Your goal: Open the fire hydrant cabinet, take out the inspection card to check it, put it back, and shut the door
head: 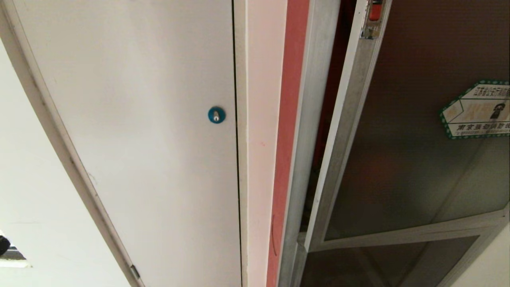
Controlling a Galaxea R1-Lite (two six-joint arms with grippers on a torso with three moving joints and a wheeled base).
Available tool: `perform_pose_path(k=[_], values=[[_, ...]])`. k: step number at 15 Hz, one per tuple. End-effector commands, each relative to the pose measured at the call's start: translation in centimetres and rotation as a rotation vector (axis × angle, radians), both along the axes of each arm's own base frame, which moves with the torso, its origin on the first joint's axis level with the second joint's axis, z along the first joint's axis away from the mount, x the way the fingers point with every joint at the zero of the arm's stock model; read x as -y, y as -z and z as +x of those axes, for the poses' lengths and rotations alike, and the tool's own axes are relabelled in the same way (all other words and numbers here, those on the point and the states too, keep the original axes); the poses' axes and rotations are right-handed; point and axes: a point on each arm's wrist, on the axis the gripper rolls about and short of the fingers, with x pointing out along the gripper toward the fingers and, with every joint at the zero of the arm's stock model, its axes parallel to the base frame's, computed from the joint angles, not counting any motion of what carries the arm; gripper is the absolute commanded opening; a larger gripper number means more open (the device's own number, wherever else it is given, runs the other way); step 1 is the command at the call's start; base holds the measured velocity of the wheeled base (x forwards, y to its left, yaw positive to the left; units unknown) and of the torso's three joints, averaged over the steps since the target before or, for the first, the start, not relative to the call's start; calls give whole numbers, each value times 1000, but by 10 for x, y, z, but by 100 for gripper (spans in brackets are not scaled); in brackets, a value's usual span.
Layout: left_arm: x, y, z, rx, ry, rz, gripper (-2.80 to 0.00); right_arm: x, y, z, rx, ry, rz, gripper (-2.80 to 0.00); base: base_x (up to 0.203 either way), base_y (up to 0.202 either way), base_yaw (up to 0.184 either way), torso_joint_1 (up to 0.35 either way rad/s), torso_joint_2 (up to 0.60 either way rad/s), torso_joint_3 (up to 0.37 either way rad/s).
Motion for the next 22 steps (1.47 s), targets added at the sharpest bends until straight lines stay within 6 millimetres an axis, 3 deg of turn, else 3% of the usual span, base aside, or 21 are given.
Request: perform_pose_path(k=[1, 4, 9, 12, 19, 22], values=[[4, -16, 39, -120, 92, -2, -280, 0, 0, 0, -3, -1, 0, -280, 0, 0, 0, 0, 0, 0], [20, -47, 81, -173, 286, -10, -280, 0, 0, 0, -2, -1, 0, -280, 0, 0, 0, 0, 0, 0], [74, -85, 126, -150, 590, 0, -280, 0, 0, 0, -3, -1, 0, -280, 0, 0, 0, 0, 0, 0], [102, -89, 135, -162, 678, 18, -280, 0, 0, 0, -3, -1, 0, -280, 0, 0, 0, 0, 0, 0], [187, -71, 170, -99, 692, 95, -280, 0, 0, 0, -3, -1, 0, -280, 0, 0, 0, 0, 0, 0], [210, -71, 180, -83, 710, 112, -280, 0, 0, 0, -3, -1, 0, -280, 0, 0, 0, 0, 0, 0]])
